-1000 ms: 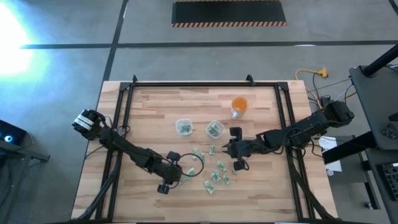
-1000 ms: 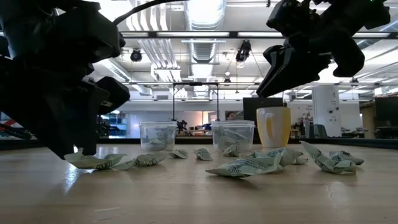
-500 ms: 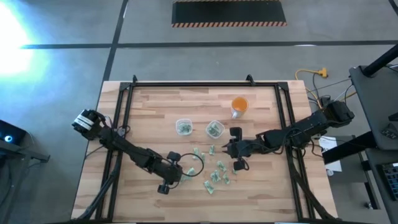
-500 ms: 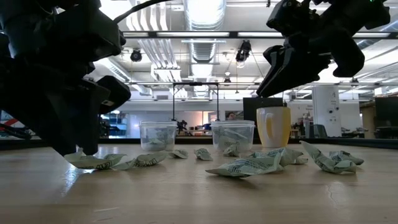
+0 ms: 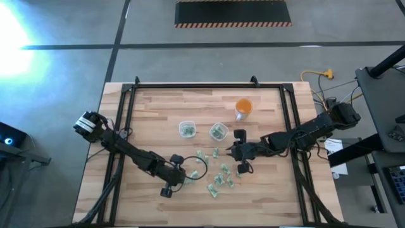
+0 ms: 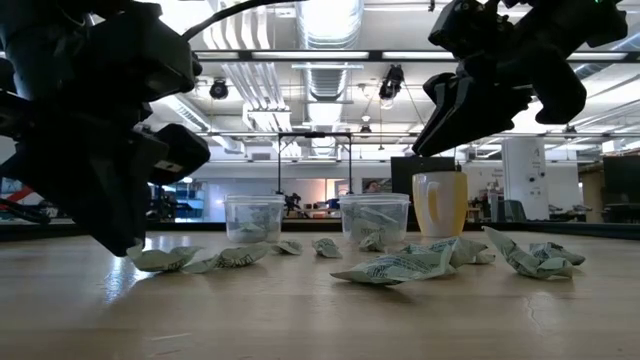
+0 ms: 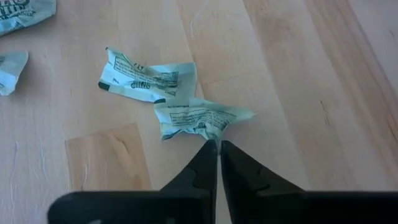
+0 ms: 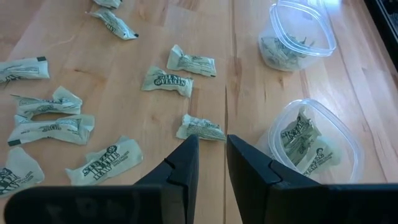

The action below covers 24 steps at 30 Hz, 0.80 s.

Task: Pick and place items into bin
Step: Put the white stevia packet into the left transparent bin

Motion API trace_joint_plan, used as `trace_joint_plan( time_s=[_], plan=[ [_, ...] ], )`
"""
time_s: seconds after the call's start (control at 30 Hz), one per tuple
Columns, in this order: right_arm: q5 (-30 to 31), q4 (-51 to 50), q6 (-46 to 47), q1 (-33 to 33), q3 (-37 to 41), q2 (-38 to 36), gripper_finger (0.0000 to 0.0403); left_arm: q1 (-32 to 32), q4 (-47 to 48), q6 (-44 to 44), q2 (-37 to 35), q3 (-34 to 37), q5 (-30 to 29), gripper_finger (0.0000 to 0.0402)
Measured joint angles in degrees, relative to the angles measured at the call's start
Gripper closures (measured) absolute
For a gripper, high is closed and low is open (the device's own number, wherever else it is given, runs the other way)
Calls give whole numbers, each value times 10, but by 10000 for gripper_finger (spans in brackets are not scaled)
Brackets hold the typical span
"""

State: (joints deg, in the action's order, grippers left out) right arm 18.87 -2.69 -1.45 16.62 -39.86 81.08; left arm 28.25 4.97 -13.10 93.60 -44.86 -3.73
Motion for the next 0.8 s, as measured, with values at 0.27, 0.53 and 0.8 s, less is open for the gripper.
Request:
trace_joint_plan(
  time_s=[0.27,0.53,0.8],
  plan=[
    [0,0,0,0,0,0,330,0,0,6,-20,0,-5,401],
    [0,0,1,0,0,0,330,1,8,6,-45,0,-43,401],
    [0,0,4,0,0,0,330,0,23,15,-62,0,-83,402]
  ],
)
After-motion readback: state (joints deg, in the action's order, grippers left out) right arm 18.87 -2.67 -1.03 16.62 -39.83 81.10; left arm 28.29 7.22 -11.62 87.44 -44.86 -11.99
